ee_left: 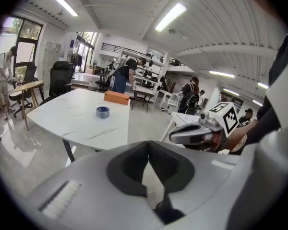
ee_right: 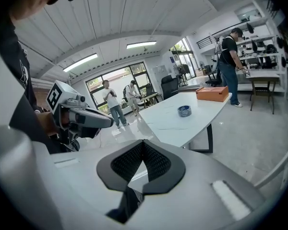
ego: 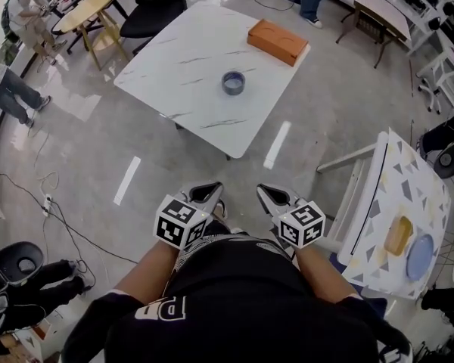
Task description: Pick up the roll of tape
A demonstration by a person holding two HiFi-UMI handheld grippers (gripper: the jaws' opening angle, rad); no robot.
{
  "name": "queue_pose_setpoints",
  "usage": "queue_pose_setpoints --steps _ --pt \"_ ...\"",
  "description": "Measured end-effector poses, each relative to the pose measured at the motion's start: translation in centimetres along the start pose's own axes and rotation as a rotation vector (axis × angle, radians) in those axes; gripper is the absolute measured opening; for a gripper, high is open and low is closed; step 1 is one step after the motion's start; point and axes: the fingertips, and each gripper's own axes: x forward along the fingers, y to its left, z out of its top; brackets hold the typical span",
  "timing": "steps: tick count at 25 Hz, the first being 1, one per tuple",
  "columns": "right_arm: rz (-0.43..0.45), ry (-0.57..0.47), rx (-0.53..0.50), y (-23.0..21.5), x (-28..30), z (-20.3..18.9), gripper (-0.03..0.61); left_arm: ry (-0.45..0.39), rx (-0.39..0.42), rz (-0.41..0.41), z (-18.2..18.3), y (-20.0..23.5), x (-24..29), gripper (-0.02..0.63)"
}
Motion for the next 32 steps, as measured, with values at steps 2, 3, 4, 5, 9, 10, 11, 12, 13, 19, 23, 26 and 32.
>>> queue_pose_setpoints --steps 2,3,4,5,9,10,11,12,13,19,23,26,32 --pt "0.004 0.006 -0.007 -0.6 1.3 1.1 -0.002 -0.004 -0.012 0.008 0.8 1.6 0.4 0.060" --pt "0.006 0.009 -0.012 -1.0 2.0 1.7 -0.002 -0.007 -0.017 0.011 1.3 2.3 0.7 0.060" --pt "0.007 0.012 -0.018 -1.3 2.7 2.4 -0.002 -0.011 -0.020 0.012 1.9 3.1 0.9 0.060" --pt "0.008 0.015 -0.025 -1.6 3.4 3.1 -0.002 -0.016 -0.022 0.012 2.5 3.8 1.0 0.060" --pt "0.007 0.027 -0.037 -2.9 6.2 5.9 -0.002 -0.025 -0.025 0.008 4.8 6.6 1.9 0.060" --pt "0.005 0.030 -0.036 -3.2 6.8 6.5 -0.002 -0.023 -0.024 0.007 5.3 7.3 2.2 0.060" --pt "0.003 0.032 -0.035 -3.5 7.5 7.1 -0.002 -0.021 -0.023 0.007 5.8 8.1 2.4 0.060" --pt "0.001 0.033 -0.034 -3.8 8.1 7.6 -0.002 -0.020 -0.022 0.007 6.3 8.9 2.6 0.060" --pt "-0.002 0.034 -0.034 -4.0 8.6 8.2 -0.002 -0.020 -0.020 0.007 6.8 9.6 2.8 0.060" --pt "-0.032 0.039 -0.036 -5.5 11.8 10.5 -0.002 -0.020 0.004 -0.010 9.7 13.8 4.0 0.060" --pt "-0.058 0.052 -0.033 -6.6 13.7 11.4 -0.002 -0.011 0.017 -0.042 10.7 15.7 5.1 0.060" --pt "-0.078 0.056 -0.025 -7.4 15.2 12.2 -0.002 -0.005 0.030 -0.063 11.3 17.2 5.8 0.060" --pt "-0.117 0.052 -0.026 -8.4 17.4 13.5 -0.002 -0.001 0.085 -0.096 12.2 19.4 6.6 0.060"
